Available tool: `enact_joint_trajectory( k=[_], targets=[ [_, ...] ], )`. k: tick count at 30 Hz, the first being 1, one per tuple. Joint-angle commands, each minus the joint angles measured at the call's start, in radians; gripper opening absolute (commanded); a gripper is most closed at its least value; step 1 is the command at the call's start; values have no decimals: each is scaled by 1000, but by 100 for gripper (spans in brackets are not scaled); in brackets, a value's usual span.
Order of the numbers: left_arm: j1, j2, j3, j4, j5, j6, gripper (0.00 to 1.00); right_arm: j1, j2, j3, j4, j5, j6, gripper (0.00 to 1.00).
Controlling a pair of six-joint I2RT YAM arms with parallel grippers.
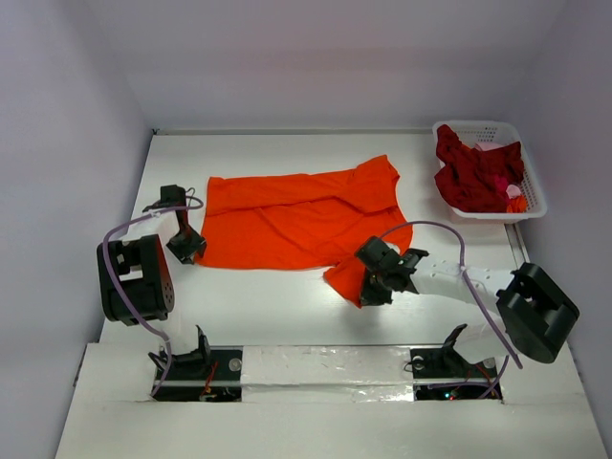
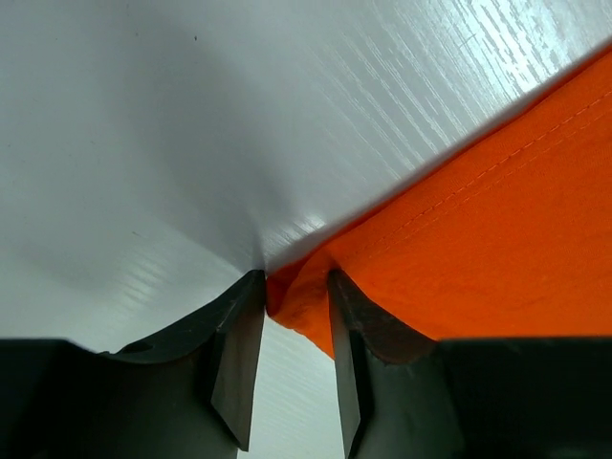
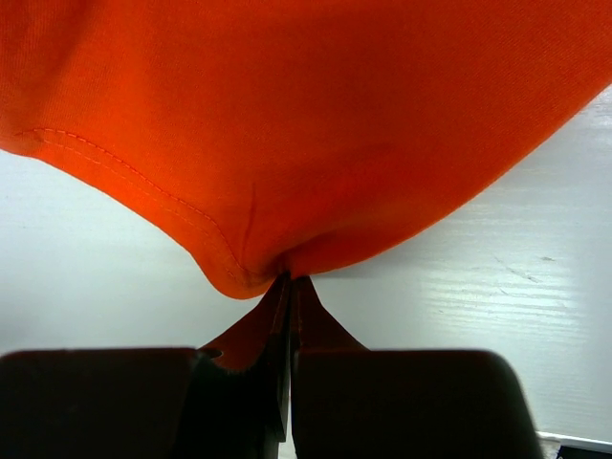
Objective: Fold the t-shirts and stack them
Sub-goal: Fold the tshirt
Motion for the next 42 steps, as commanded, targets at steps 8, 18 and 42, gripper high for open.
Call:
enact_joint_trajectory(
  k=[8,18,42],
  targets=[
    [9,21,22,-6,-9,10,24,7,2,35,18,19,-6,0],
    [9,30,45,-37,-25,7,5,7,-9,43,1,33,-3,0],
    [9,-22,173,-138,-10,-4,5,-103,-66,209,-161,102,-88,0]
  ],
)
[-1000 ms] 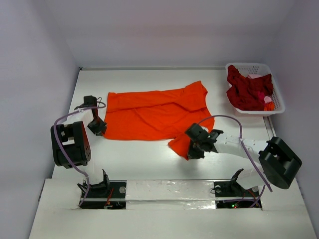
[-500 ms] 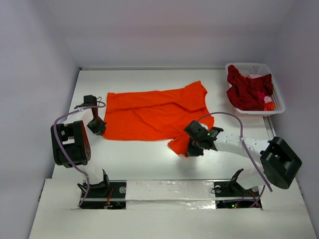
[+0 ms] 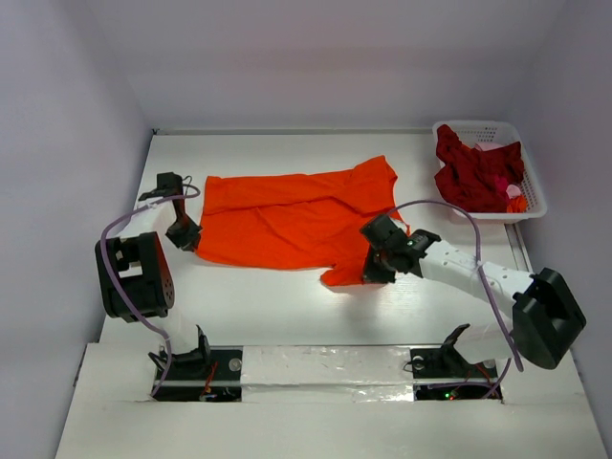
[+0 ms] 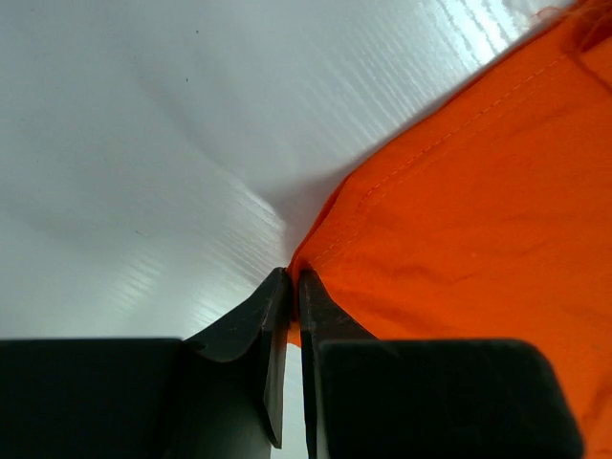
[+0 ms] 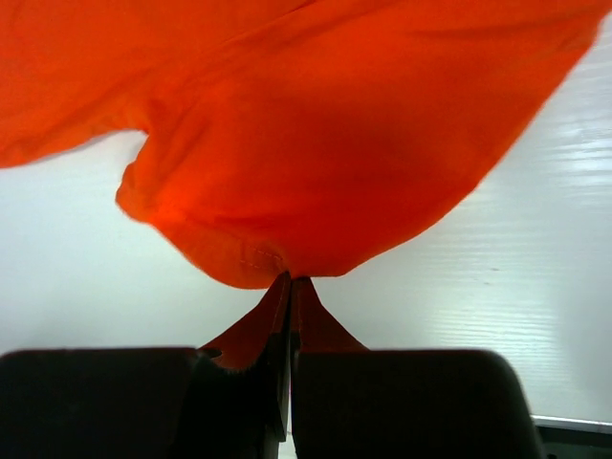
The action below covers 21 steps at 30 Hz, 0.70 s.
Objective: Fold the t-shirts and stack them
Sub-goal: Fold the tshirt
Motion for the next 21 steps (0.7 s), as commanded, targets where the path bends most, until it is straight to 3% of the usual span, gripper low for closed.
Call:
enact_joint_trajectory(
  k=[1,21],
  targets=[
    [9,-47,49,-43,-11,-6,5,-41,-33,50,-40,35,-33,0],
    [9,-46,90,-63,5,-21,5,-185,39,173,-71,53,-174,0]
  ],
)
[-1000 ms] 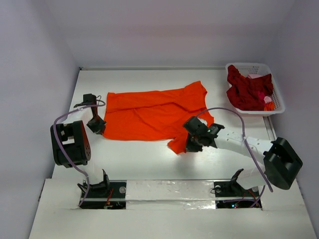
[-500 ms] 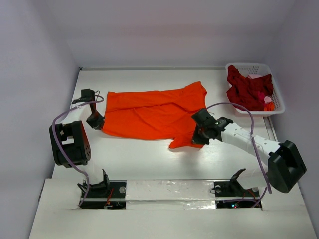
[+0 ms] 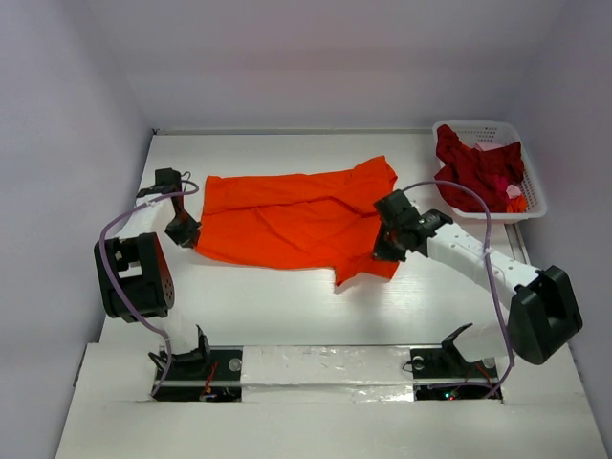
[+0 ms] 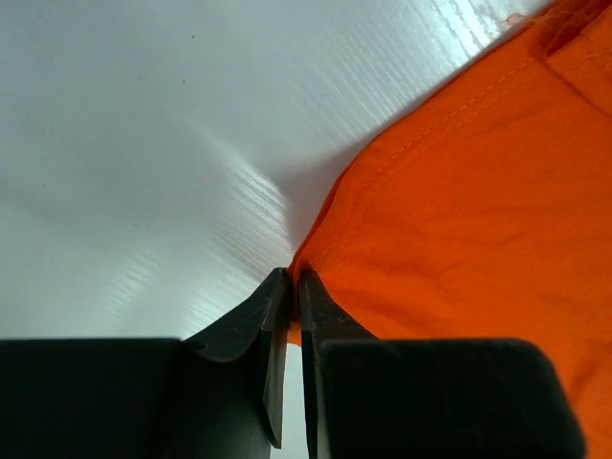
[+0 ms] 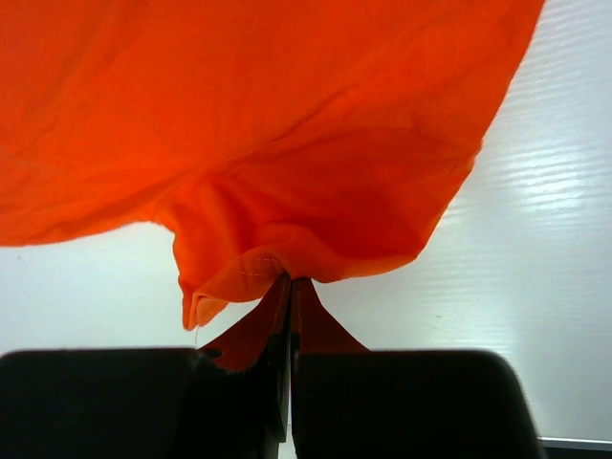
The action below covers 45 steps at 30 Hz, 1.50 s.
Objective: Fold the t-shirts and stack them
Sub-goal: Fold the tshirt
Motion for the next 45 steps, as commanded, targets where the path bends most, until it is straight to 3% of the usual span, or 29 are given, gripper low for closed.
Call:
enact_joint_trajectory(
  k=[1,45],
  targets=[
    [9,-44,52,-31,-3,-11,5,-39,13,56,-9,31,-48,0],
    [9,59,187,-52,41,-37,5,-244,355,456,-40,11,-277,0]
  ],
)
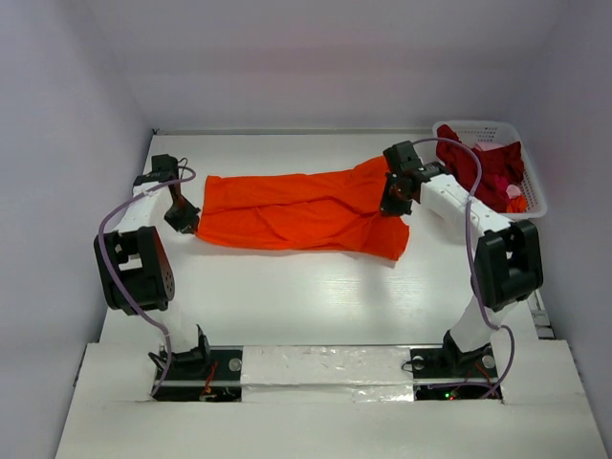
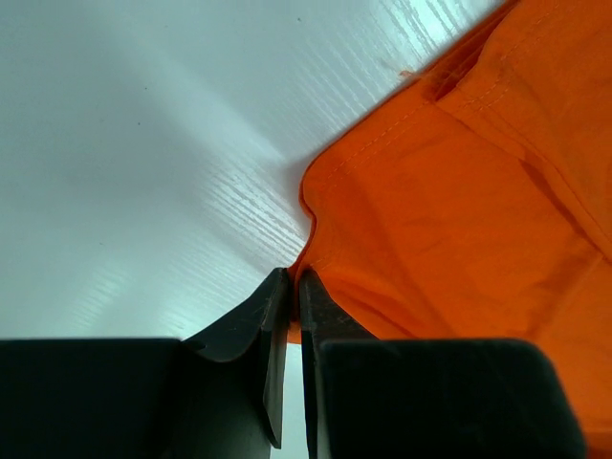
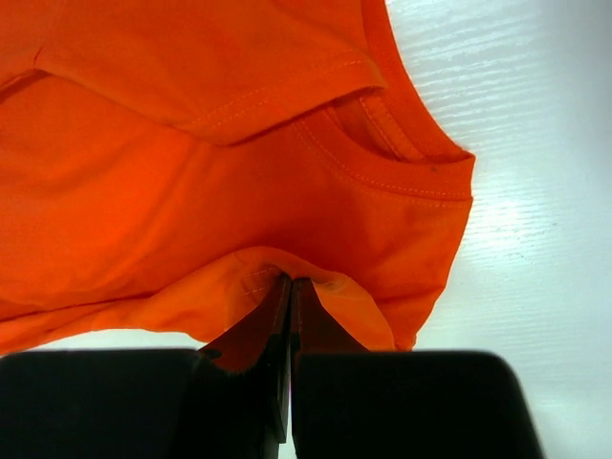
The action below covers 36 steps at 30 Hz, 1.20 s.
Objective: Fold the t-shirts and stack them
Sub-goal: Fold the tshirt
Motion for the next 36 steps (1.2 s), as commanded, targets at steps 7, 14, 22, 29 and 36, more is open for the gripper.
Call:
enact_joint_trajectory(
  k=[7,14,22,29,36],
  targets=[
    [9,41,82,-6,1,-16,5,-35,60,103,-17,5,-36,0],
    [9,76,122,-12,6,-17,5,-35,109,152,-23,11,-41,0],
    [9,118,168,-21,7,-17,6,-54,166,198,-24,11,-36,0],
    [9,139,183,-16,1,-26,6,-72,200,233,-29,13,-39,0],
    [9,156,208,-19,29,-37,6,-90,220,262,-35,13,-42,0]
  ],
)
